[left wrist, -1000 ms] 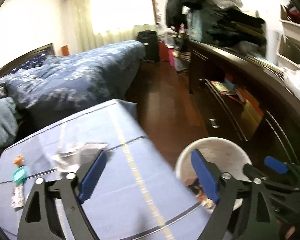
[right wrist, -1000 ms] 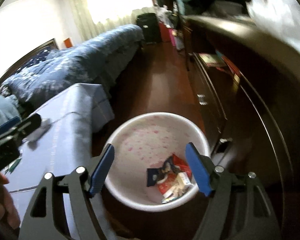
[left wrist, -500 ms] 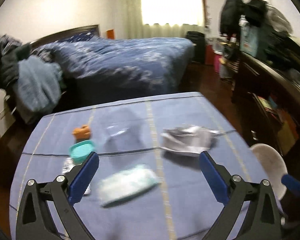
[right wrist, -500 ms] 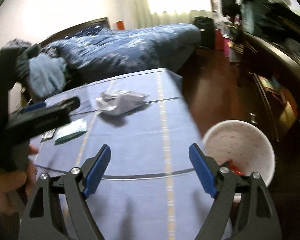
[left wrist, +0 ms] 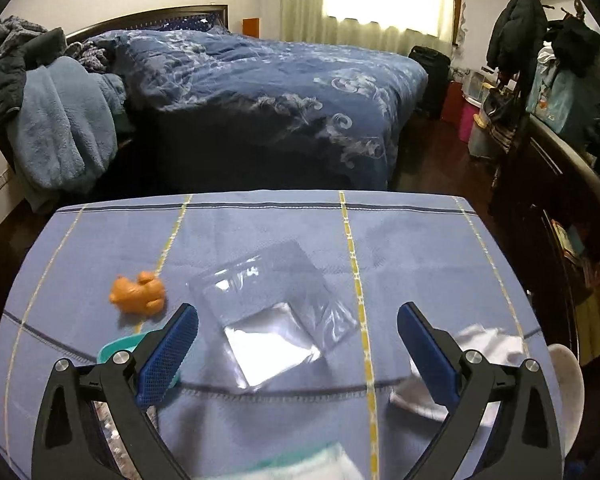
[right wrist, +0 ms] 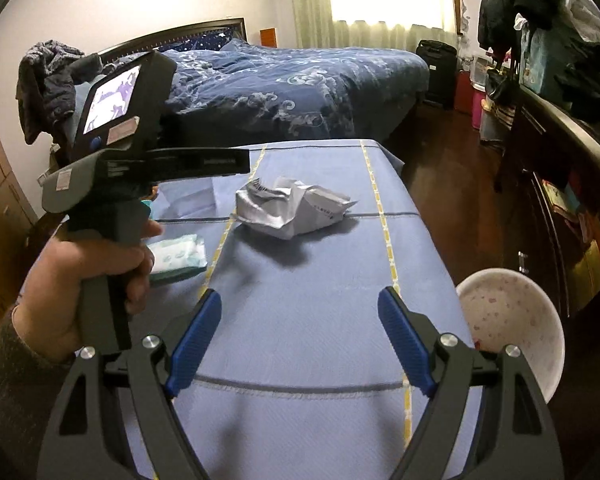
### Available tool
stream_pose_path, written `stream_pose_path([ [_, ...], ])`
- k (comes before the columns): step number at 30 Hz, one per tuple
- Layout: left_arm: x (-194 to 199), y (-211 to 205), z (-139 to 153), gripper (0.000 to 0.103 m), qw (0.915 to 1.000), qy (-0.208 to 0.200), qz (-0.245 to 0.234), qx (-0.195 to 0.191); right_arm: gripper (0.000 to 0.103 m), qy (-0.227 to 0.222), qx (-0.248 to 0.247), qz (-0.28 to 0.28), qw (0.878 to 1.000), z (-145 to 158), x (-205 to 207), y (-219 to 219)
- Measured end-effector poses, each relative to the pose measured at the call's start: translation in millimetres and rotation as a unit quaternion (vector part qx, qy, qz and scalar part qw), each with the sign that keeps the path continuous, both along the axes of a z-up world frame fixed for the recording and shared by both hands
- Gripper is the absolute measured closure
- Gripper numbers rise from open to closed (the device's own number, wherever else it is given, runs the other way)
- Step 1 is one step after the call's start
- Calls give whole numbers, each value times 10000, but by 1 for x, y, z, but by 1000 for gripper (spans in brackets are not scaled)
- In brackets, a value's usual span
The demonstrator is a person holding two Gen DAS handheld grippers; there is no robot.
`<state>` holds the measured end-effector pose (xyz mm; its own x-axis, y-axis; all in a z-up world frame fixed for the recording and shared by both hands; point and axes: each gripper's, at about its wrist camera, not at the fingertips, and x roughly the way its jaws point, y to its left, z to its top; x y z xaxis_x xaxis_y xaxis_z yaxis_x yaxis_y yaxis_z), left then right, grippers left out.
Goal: Collect trash
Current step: 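Grasp the clear plastic box with the left gripper while the right grasps crumpled white paper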
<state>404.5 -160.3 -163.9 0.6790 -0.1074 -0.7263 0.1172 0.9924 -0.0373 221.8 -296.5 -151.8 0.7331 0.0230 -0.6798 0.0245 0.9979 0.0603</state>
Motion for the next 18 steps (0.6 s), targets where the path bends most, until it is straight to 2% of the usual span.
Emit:
stream_pose_path([
  [2, 8, 0, -6, 4, 10000, 44, 42, 25, 22, 11, -12, -44, 10000, 0, 7, -2],
  [3, 10, 1, -8, 7, 9999, 84, 64, 9, 22, 26, 21, -55, 10000, 0, 12, -3],
  [7, 21, 5, -18, 39, 9990, 395, 41, -187, 22, 115, 275, -91, 9995, 0, 30, -11],
  [8, 22, 7, -21, 43, 9987, 450, 16, -253, 22, 136, 324, -114, 9993, 0, 36, -12],
  [12, 18, 14, -17, 49, 9986, 339, -45, -392, 22, 142, 324, -181, 9992, 4, 58, -8],
  [18, 4, 36, 10, 49, 9987, -48, -1, -501, 22, 279, 257, -448, 9983, 0, 98, -1],
])
